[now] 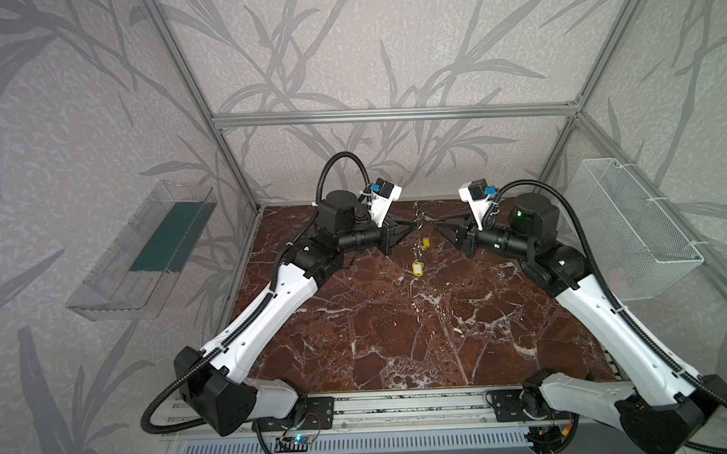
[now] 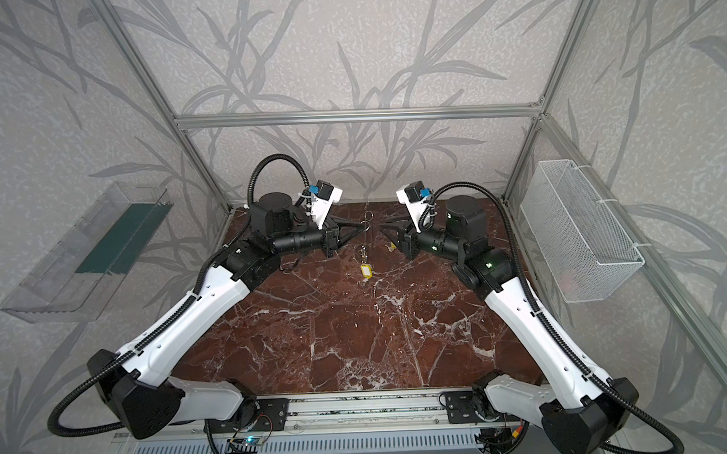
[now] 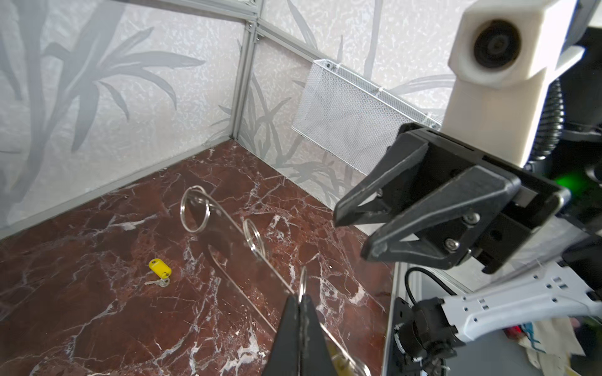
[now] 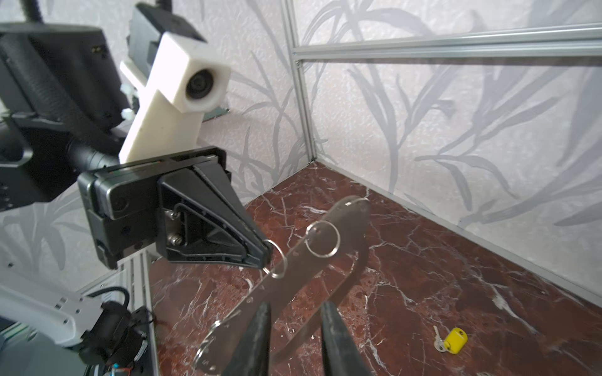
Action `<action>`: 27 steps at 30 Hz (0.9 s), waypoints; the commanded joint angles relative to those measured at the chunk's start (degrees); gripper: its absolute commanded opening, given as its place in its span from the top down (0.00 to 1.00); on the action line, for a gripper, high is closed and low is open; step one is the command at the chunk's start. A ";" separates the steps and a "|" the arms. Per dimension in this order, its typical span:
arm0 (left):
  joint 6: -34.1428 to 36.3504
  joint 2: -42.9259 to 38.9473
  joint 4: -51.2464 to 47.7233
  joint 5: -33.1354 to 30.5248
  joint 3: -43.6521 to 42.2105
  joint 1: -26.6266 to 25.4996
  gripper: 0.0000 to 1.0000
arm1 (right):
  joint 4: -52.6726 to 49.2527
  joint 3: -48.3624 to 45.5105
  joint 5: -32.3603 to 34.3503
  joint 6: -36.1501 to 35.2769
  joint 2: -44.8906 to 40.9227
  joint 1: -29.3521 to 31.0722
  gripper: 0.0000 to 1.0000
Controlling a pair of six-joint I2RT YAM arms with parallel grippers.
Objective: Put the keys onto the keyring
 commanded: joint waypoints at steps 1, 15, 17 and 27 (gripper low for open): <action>-0.54 -2.20 6.40 -8.21 -0.15 -1.38 1.00 | 6.83 -1.79 4.29 4.01 -2.17 -0.70 0.71; 7.97 -1.55 4.03 -31.72 1.83 -7.82 1.00 | 10.35 -3.55 3.97 8.77 0.20 -0.67 0.68; 9.59 -2.00 4.63 -32.82 1.15 -8.01 1.00 | 10.31 -3.30 3.96 9.27 0.67 -0.69 0.68; 15.80 -4.71 5.79 -30.43 -1.68 -8.06 1.00 | 6.39 -0.12 13.12 10.00 3.17 5.06 0.68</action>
